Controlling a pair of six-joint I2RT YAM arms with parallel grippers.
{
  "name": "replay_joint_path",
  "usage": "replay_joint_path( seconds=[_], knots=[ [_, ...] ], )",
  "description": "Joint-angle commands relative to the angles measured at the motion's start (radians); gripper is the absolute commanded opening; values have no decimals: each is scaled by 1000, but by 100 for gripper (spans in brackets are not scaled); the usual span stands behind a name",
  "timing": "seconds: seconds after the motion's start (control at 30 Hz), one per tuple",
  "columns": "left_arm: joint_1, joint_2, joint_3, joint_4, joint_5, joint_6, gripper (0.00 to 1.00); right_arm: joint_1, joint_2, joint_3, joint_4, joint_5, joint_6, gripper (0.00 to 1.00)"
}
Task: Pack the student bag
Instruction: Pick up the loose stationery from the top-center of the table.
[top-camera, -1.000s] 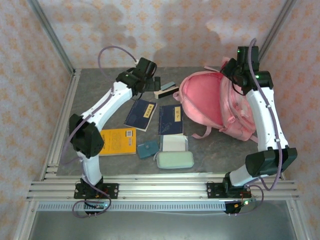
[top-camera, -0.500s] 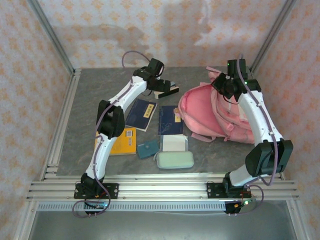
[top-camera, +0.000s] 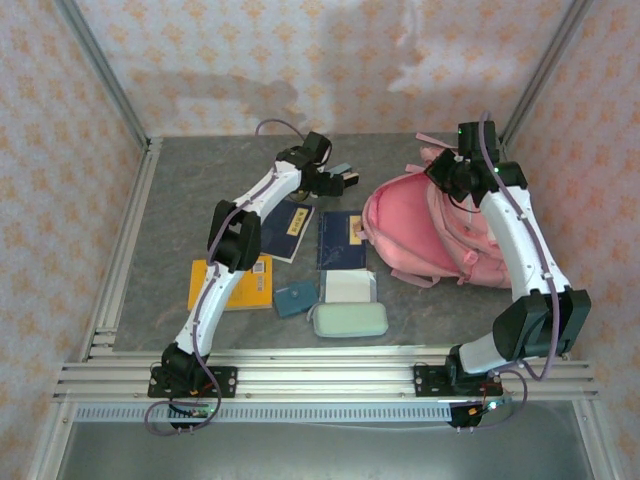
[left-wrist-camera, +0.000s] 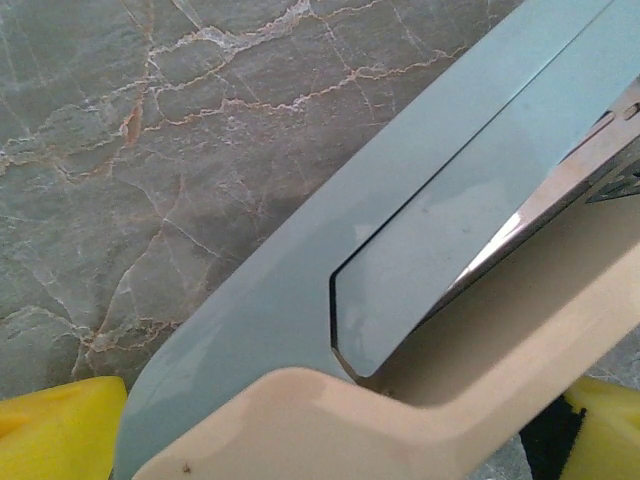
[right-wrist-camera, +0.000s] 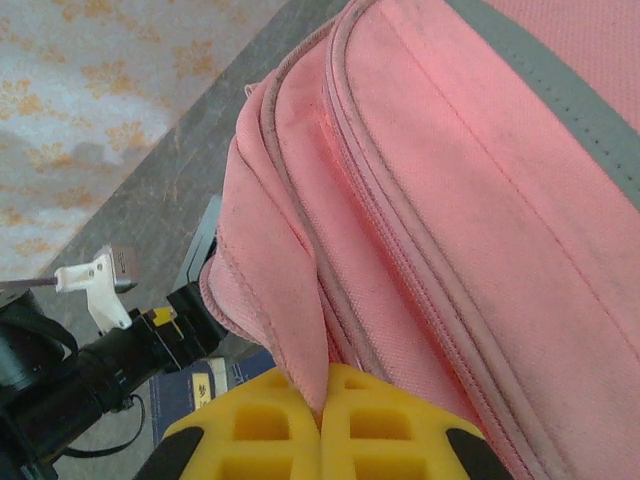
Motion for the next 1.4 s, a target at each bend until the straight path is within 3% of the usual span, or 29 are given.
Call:
replay_joint_path(
  seconds=[0.0,0.17,0.5,0.57,0.67,0.77,0.93,1.1,1.23,1.3,1.37],
  knots=[
    [-14,-10,-3,6,32,-12,100,-6,26,58,-30,-29,-19,0],
    [-53,-39,-62,4,38,2,90,-6,34,68,-40,-26,-46,0],
    [-113,-98,-124,-17,-68,44,72,-7,77,103,-51,-29,-63,0],
    [-117,-92,-112,-23,-99,50,74,-7,85,105,-46,-33,-62,0],
    [-131,-62,-57,-44,-186,70,88,-6,92,104,-40,-45,-57,0],
    [-147,-8,35,-57,-252,75,95,-7,97,103,-36,-54,-55,0],
    [-156,63,100,-5,-323,42,97,-7,101,88,-31,-69,-51,0],
    [-142,117,142,27,-313,27,93,-6,101,93,-42,-78,-54,0],
    [-121,129,148,59,-220,-14,90,-6,101,99,-52,-82,-60,0],
    [-122,129,150,74,-180,-22,83,-7,101,97,-53,-79,-62,0],
    [-122,126,148,79,-154,-36,69,-7,98,98,-54,-78,-64,0]
  ],
)
